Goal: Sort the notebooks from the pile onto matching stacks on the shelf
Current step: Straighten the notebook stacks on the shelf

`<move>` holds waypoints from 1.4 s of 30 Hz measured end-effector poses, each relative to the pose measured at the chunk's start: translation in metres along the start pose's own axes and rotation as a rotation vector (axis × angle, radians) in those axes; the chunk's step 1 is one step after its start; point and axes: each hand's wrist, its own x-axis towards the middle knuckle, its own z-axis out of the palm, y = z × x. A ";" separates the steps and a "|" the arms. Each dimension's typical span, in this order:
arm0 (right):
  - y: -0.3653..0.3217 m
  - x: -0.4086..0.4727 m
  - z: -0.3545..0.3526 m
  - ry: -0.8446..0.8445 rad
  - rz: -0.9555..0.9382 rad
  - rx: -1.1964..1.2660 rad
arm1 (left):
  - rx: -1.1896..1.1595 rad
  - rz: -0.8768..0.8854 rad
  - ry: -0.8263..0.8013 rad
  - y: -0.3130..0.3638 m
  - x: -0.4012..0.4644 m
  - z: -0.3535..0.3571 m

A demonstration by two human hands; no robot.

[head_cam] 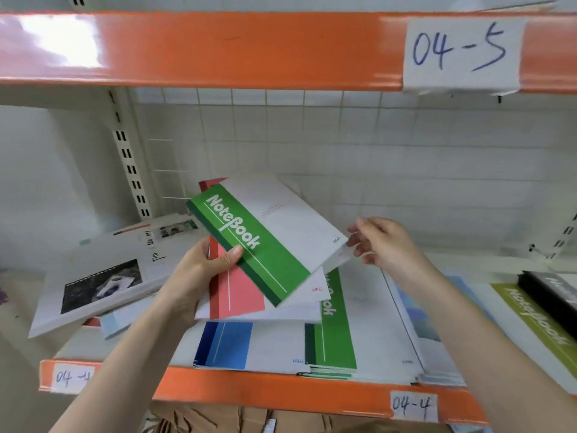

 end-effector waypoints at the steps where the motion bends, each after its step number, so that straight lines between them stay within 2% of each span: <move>1: 0.003 -0.004 -0.005 -0.022 0.011 0.015 | 0.041 0.004 -0.029 -0.002 0.002 0.008; 5: 0.007 -0.020 -0.014 -0.048 -0.034 -0.114 | 0.099 0.004 -0.128 -0.006 0.006 0.040; 10: 0.014 -0.035 -0.036 0.017 0.034 -0.145 | 0.002 -0.033 -0.142 -0.016 0.005 0.059; 13: 0.021 -0.045 -0.055 0.159 0.094 -0.159 | -0.051 -0.012 -0.002 -0.021 0.006 0.054; 15: 0.026 -0.054 -0.065 0.179 0.154 -0.195 | -0.039 0.049 0.135 -0.020 0.009 0.043; 19: 0.027 -0.068 -0.069 0.068 0.257 -0.193 | 0.045 0.210 0.326 -0.010 0.013 0.028; 22: 0.023 -0.075 -0.064 -0.058 0.257 -0.261 | 0.055 0.296 0.401 -0.003 0.014 0.024; 24: 0.025 -0.077 -0.063 -0.123 0.228 -0.394 | 0.042 0.313 0.420 -0.001 0.014 0.022; 26: 0.031 -0.077 -0.065 -0.149 0.198 -0.684 | 0.042 0.322 0.422 -0.001 0.014 0.020; 28: 0.032 -0.078 -0.066 -0.069 0.205 -0.921 | 0.049 0.323 0.415 -0.001 0.012 0.020; 30: 0.029 -0.078 -0.058 0.044 0.135 -0.991 | 0.052 0.320 0.404 -0.002 0.011 0.021; 32: 0.027 -0.076 -0.041 0.077 -0.051 -0.971 | 0.055 0.313 0.397 -0.004 0.011 0.024; 34: 0.031 -0.072 -0.019 -0.027 -0.238 -0.956 | 0.051 0.306 0.382 -0.005 0.010 0.028; 36: 0.041 -0.067 0.001 -0.195 -0.334 -1.009 | 0.041 0.295 0.365 -0.007 0.008 0.031; 38: 0.051 -0.067 0.012 -0.314 -0.334 -1.095 | 0.044 0.289 0.351 -0.008 0.006 0.032; 42: 0.058 -0.072 0.011 -0.401 -0.371 -1.103 | 0.035 0.288 0.338 -0.010 0.001 0.031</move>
